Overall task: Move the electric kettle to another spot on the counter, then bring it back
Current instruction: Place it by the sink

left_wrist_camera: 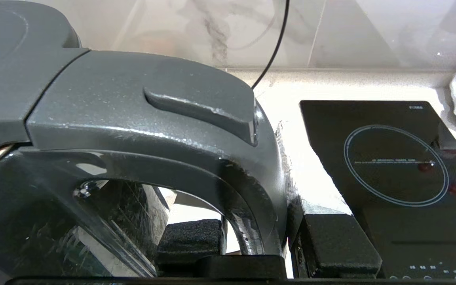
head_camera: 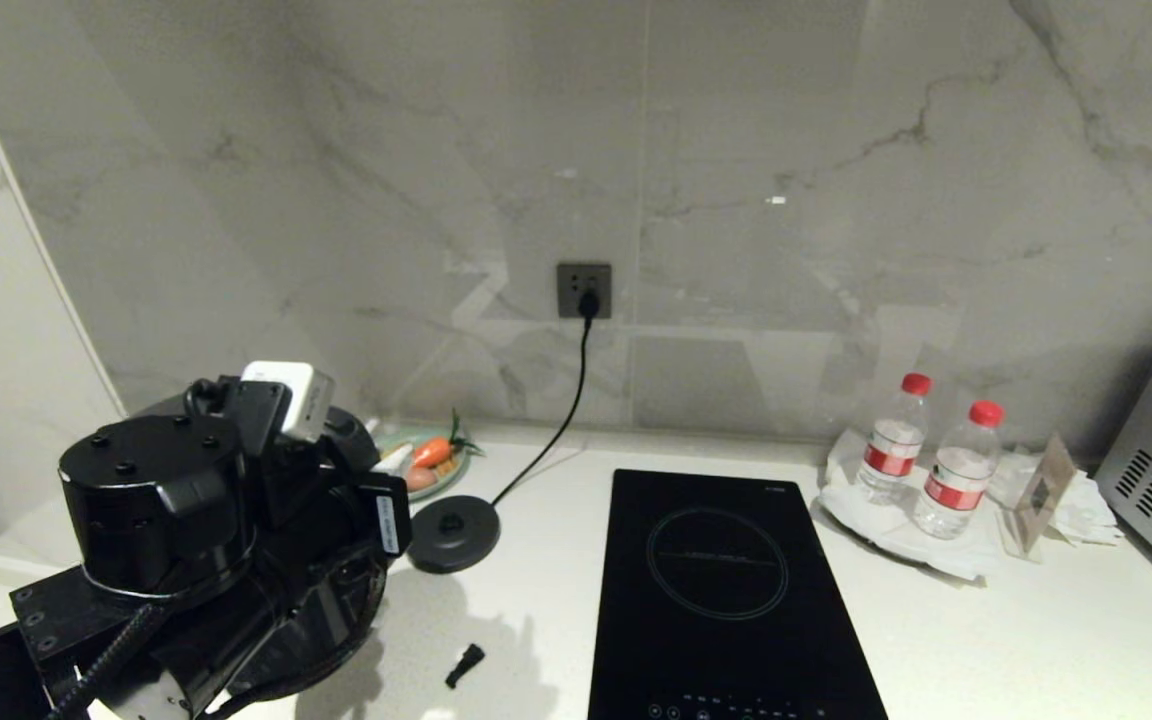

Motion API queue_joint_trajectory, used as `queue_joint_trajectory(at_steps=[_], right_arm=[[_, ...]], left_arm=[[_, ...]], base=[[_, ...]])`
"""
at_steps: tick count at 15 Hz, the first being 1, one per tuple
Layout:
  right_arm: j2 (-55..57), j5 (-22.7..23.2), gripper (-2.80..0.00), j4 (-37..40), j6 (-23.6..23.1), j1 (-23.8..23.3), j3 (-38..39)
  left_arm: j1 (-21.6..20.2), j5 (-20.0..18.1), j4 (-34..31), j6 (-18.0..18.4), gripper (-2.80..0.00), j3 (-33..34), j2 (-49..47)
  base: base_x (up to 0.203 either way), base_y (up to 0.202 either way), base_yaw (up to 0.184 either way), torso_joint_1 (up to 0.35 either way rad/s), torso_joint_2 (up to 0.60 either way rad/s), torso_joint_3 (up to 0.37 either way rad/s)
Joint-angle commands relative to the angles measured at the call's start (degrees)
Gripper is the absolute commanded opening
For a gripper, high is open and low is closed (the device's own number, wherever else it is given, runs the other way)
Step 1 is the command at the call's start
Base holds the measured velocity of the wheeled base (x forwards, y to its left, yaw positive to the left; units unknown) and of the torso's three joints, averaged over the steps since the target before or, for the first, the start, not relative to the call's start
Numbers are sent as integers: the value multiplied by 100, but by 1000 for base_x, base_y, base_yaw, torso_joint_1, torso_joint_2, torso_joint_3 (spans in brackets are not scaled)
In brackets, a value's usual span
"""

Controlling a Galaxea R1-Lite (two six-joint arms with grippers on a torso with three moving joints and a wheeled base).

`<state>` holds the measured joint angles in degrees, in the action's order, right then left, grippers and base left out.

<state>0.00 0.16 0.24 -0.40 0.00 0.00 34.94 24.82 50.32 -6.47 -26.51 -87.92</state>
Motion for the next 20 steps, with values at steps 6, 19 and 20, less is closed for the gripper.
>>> queue_joint_trajectory(at_steps=[6,19,20], right_arm=[[7,2,-280,2,-4,0,0],[0,2,-280,2,-4,0,0],[0,2,-280,2,-4,0,0]], left_arm=[[-5,14,30,-21,-280,15,-41],[-13,18,30,-12,-280,15,-41],[-13,23,30,-6,-280,15,-41]], base=[[0,0,0,0,0,0],[0,0,0,0,0,0],[0,0,0,0,0,0]])
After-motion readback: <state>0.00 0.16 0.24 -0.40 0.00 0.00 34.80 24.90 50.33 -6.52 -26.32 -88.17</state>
